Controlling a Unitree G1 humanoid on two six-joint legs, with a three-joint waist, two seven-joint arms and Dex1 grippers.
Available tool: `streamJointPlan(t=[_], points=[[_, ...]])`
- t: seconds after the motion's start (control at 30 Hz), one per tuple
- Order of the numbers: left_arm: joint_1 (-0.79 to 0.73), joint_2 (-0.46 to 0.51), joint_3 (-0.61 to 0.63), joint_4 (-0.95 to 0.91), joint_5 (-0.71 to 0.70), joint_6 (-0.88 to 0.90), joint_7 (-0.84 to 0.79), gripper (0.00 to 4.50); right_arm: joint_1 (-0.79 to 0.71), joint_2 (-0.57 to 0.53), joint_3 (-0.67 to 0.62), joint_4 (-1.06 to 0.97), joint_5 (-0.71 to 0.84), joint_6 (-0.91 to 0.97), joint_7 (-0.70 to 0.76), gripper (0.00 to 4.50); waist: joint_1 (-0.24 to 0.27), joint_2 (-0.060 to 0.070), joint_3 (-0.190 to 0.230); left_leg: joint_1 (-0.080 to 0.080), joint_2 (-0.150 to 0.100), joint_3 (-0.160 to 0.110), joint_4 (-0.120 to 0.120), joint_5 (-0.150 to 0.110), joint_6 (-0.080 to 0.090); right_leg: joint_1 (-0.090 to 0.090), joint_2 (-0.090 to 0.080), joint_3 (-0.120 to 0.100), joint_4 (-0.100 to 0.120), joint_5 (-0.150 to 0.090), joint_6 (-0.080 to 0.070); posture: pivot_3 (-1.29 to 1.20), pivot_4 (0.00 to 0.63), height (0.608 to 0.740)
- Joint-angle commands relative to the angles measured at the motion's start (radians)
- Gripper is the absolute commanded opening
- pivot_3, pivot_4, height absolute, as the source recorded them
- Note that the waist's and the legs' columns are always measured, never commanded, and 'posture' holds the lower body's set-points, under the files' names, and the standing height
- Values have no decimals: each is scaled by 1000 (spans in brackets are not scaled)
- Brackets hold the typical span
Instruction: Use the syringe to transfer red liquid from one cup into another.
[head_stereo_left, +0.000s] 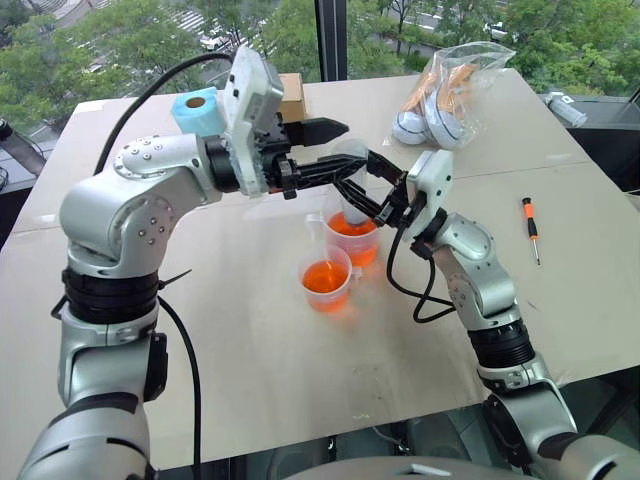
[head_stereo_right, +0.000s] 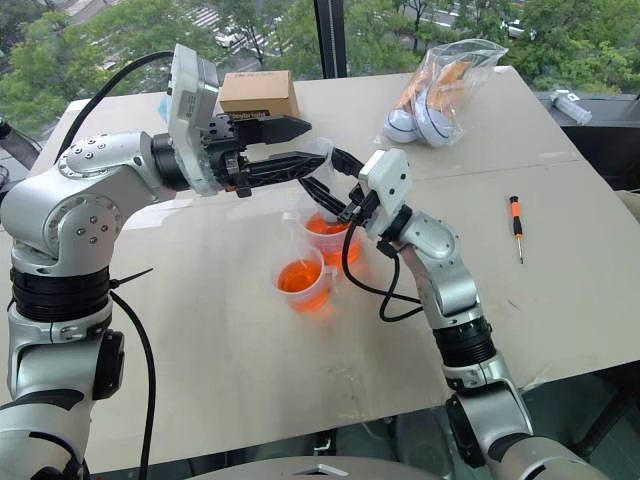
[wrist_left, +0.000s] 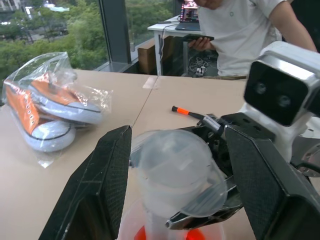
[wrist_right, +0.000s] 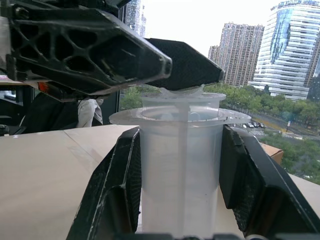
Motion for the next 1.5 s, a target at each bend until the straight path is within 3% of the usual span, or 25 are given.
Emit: streamJointPlan(t=[0.03,0.13,1.23,1.37,1.5], points=[[-15,2,20,1,0,-11,-22,2993,-25,-1,6,-20,-7,-35,8,1656,0,0,0,0,0,0,0,0,0,0,0,0,0,0,0,0,150,740],[-19,-1,19,8,6,-14,-30,1716,-26,2,6,-18,-10,-39,9,1656,0,0,0,0,0,0,0,0,0,0,0,0,0,0,0,0,150,740],[-23,-14,-45,52,156,-83,-112,1716,-22,7,24,-18,-27,-53,16,1656,0,0,0,0,0,0,0,0,0,0,0,0,0,0,0,0,150,740],[-33,-39,-29,61,172,-100,-69,2581,-23,8,25,-14,-27,-54,17,1656,0,0,0,0,0,0,0,0,0,0,0,0,0,0,0,0,150,740],[-29,-44,-19,57,165,-102,-74,2581,-23,8,29,-10,-28,-55,21,1656,0,0,0,0,0,0,0,0,0,0,0,0,0,0,0,0,150,740]])
